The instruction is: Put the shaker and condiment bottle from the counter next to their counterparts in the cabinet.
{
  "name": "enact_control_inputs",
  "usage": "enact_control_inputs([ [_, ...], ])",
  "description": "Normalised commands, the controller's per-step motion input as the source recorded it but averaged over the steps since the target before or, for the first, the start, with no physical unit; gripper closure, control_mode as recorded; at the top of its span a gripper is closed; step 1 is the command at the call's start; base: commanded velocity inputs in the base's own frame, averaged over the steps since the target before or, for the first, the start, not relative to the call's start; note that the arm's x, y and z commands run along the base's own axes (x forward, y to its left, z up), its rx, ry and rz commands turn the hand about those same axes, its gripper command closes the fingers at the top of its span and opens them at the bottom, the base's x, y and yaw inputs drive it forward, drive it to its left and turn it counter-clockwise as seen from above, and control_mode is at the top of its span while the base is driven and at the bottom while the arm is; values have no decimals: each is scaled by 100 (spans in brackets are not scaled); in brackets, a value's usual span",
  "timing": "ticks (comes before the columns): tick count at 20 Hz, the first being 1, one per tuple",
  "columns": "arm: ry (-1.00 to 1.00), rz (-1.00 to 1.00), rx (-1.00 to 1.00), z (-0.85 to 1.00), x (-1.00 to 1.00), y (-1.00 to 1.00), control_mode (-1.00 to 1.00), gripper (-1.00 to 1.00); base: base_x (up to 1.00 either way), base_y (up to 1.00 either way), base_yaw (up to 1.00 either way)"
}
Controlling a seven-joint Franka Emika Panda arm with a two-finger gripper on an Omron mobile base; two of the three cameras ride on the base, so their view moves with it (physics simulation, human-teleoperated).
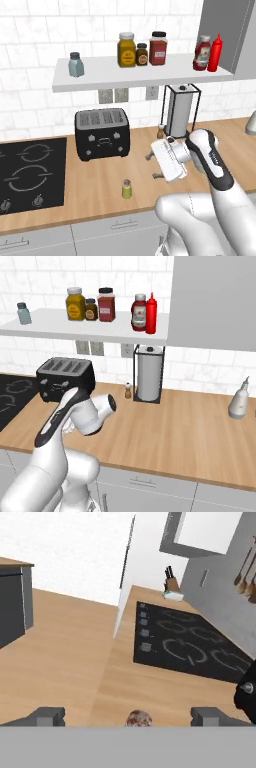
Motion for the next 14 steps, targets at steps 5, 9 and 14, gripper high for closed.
enact_control_inputs([
  [5,5,1,-9,-70,-3,24,-100,-100,0,0,0],
  [9,0,4,-2,-47,-13,23,-100,-100,0,0,0],
  [14,0,1,0,-49,-9,27,-100,-100,0,0,0],
])
